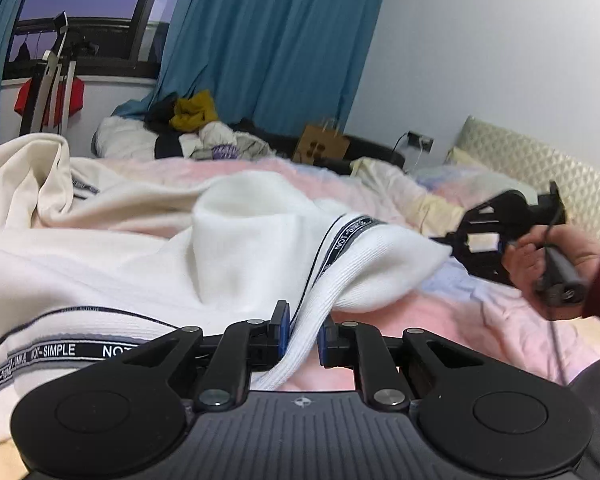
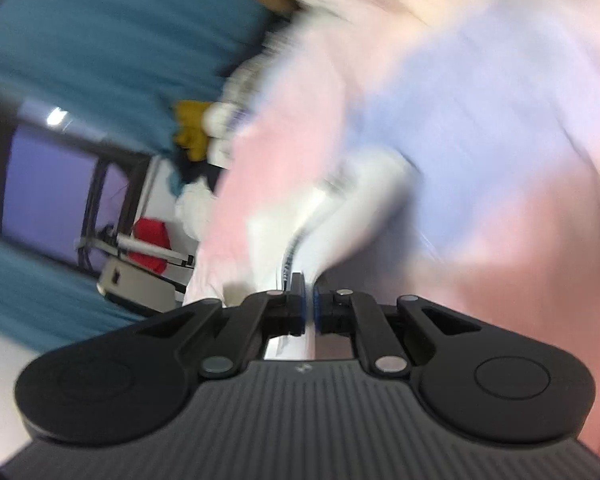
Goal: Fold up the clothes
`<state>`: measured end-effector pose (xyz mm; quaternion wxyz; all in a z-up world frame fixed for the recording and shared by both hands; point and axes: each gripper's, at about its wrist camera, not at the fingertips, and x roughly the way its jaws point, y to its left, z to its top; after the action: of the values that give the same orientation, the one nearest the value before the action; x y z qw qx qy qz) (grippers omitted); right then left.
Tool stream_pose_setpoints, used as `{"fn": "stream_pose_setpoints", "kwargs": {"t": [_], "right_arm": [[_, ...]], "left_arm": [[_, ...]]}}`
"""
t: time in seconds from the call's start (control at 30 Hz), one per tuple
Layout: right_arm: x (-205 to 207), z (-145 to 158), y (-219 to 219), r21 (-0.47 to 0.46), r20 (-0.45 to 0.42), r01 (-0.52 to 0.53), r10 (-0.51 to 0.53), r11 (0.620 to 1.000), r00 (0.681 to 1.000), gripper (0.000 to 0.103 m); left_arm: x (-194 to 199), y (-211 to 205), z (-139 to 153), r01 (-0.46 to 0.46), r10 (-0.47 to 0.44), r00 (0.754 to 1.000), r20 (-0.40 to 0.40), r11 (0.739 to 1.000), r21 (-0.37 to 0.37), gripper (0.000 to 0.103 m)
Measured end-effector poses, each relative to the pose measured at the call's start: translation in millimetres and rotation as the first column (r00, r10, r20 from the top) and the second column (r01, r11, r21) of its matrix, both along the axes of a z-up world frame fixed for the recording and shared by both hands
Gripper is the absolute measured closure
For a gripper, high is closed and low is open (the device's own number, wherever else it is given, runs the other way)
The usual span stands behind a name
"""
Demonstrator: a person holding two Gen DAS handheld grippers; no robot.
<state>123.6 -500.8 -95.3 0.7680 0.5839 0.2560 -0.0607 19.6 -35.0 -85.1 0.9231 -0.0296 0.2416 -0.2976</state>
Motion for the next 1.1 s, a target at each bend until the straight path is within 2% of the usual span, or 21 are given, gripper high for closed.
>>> {"fn": "stream_pose_setpoints", "kwargs": {"t": [0.03, 0.23, 0.3, 0.33, 0.37, 0.43, 0.63, 0.8, 0.9, 0.93, 0.97, 1.03, 1.1], "right_arm": [[-4, -7, -1, 0.045, -0.018, 0.012, -0.012, 0.999, 1.0, 0.096], [-11, -23, 0, 0.12, -0.056, 0.07, -0.064, 0.99, 0.996, 0.09], [-9, -29, -4, 0.124, -0.086, 0.085, -0.074, 0.989, 0.994, 0.074], [-8, -32, -6, 0.125, -0.102, 0.1, -0.087, 0.987, 0.991, 0.057], [-6, -35, -9, 0.128, -0.111, 0.115, -0.101, 0.985, 0.989, 0.047], [-2, -40, -19, 0.143, -0.1, 0.141, -0.127, 0.98, 0.987, 0.043], [28, -46, -44, 0.109, 0.002, 0.107, -0.108, 0.988, 0.994, 0.044], [64, -50, -37, 0.029, 0.04, 0.001, -0.002, 1.0, 0.999, 0.048], [76, -50, -29, -0.03, 0.029, 0.007, -0.006, 1.0, 1.0, 0.059], [80, -50, -27, -0.049, 0.025, 0.008, -0.007, 0.999, 1.0, 0.071], [84, -50, -24, -0.069, 0.021, 0.01, -0.009, 0.998, 1.0, 0.078], [88, -46, -22, -0.121, 0.002, 0.027, -0.027, 0.992, 1.0, 0.087], [88, -41, -25, -0.139, 0.001, 0.037, -0.038, 0.99, 0.999, 0.091]], "left_arm": [[-1, 0, -1, -0.002, 0.002, 1.0, -0.003, 1.0, 0.004, 0.088], [-6, 2, -7, -0.011, 0.012, 1.0, -0.021, 1.0, 0.023, 0.088], [-5, 2, -7, -0.015, 0.016, 0.999, -0.032, 1.0, 0.011, 0.088], [-5, 3, -7, -0.017, 0.017, 0.999, -0.038, 1.0, 0.006, 0.088], [-4, 2, -7, -0.017, 0.018, 0.999, -0.041, 1.0, 0.004, 0.088], [-3, 1, -7, -0.018, 0.018, 0.999, -0.045, 1.0, 0.001, 0.088], [1, 0, -10, -0.022, 0.021, 0.997, -0.072, 1.0, -0.011, 0.088], [8, -3, -18, -0.021, 0.02, 0.994, -0.106, 1.0, 0.0, 0.088], [15, -4, -26, -0.035, 0.037, 0.989, -0.141, 0.999, 0.016, 0.088], [18, -5, -29, -0.037, 0.039, 0.988, -0.151, 0.999, 0.018, 0.088], [19, -7, -30, -0.036, 0.039, 0.987, -0.155, 0.999, 0.02, 0.088], [21, -11, -31, -0.034, 0.038, 0.987, -0.155, 0.999, 0.025, 0.088], [23, -13, -32, -0.04, 0.043, 0.986, -0.161, 0.999, 0.022, 0.088]]}}
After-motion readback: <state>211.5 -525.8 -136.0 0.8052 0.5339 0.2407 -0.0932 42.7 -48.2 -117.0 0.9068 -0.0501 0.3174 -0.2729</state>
